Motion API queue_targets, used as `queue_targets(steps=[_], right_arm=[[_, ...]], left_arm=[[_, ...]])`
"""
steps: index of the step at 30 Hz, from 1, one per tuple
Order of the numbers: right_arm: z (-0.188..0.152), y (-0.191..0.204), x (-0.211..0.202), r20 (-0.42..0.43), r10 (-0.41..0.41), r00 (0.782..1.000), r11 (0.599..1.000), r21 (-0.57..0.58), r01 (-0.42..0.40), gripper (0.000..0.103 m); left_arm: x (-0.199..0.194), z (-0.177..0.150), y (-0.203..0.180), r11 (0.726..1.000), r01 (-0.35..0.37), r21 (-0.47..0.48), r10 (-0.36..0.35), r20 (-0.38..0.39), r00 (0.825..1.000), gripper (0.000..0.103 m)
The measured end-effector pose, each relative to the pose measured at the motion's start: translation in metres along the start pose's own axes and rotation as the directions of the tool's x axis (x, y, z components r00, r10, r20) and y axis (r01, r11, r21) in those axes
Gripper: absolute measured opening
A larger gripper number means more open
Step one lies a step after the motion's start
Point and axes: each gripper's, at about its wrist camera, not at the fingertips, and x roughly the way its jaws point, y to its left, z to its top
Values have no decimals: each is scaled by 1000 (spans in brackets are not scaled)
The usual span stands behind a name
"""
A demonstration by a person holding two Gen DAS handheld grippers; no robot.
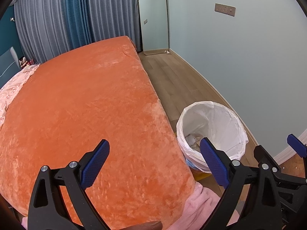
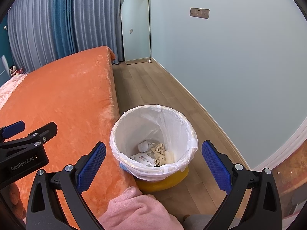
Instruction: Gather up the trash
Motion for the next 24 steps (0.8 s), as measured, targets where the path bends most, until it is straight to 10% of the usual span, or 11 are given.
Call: queue_targets(steps=[24], right_arm=[[-10, -2, 14, -27, 5, 1000, 1000, 7, -5, 96]], left_arm=[[9, -6, -4, 999, -29, 15, 29, -6, 1000, 87]])
